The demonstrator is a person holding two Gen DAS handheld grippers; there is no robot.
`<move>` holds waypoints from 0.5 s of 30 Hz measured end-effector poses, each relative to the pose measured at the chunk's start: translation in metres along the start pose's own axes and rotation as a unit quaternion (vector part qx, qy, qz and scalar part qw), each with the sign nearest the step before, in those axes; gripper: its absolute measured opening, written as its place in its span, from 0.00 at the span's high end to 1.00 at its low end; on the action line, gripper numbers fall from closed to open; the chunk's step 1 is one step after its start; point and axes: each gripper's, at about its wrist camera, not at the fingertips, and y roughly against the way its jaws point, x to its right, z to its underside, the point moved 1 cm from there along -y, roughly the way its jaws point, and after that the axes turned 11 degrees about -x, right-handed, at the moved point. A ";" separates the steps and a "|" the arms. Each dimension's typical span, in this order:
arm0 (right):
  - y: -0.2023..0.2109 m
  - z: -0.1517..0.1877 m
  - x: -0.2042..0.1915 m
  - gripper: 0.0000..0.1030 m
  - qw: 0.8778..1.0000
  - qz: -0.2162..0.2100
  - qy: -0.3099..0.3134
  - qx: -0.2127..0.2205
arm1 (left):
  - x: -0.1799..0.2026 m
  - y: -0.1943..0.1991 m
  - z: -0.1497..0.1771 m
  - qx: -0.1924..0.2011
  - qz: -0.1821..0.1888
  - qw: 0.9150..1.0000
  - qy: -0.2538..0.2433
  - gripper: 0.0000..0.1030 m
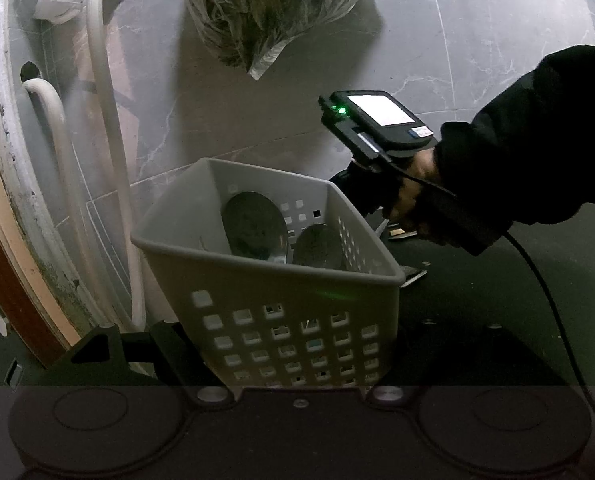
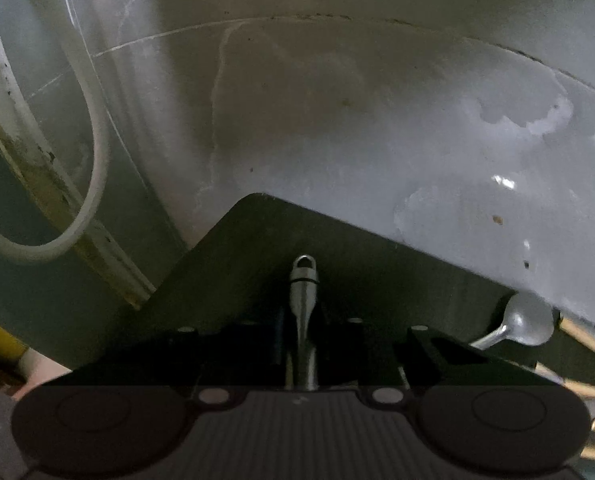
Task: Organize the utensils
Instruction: 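Grasp the silver-handled scoop from the pile with the right gripper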
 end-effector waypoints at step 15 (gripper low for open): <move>0.120 0.088 0.017 0.81 0.987 -0.030 -0.071 0.141 | 0.008 0.000 -0.003 -0.002 0.003 1.000 -0.005 0.21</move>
